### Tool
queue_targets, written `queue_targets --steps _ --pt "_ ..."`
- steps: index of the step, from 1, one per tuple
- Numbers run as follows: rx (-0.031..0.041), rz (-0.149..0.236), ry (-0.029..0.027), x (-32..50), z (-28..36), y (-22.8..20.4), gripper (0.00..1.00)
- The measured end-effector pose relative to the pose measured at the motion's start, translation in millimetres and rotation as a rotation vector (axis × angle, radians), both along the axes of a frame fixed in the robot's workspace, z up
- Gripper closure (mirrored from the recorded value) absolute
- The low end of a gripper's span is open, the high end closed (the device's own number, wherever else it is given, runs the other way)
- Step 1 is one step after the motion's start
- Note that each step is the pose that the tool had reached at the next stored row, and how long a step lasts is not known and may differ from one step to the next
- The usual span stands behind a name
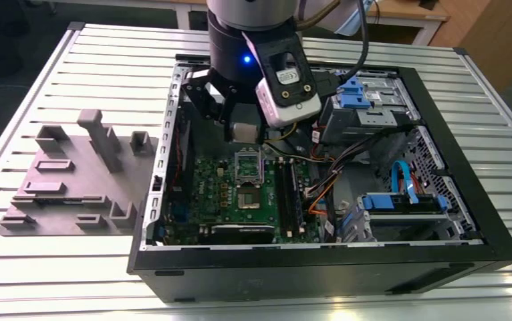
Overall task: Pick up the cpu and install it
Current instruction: 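Pick up the cpu and move it towards the insertion slot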
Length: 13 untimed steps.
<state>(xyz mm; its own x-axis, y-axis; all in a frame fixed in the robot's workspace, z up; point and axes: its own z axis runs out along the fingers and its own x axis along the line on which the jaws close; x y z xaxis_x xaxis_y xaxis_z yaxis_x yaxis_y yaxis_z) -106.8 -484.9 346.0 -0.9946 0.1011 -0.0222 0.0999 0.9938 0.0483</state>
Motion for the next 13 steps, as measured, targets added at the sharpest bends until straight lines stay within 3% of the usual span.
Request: queue_targets --steps 13 --pt "0.0003 0.021 -0.0001 0.2 -4.3 0.0 0.53"
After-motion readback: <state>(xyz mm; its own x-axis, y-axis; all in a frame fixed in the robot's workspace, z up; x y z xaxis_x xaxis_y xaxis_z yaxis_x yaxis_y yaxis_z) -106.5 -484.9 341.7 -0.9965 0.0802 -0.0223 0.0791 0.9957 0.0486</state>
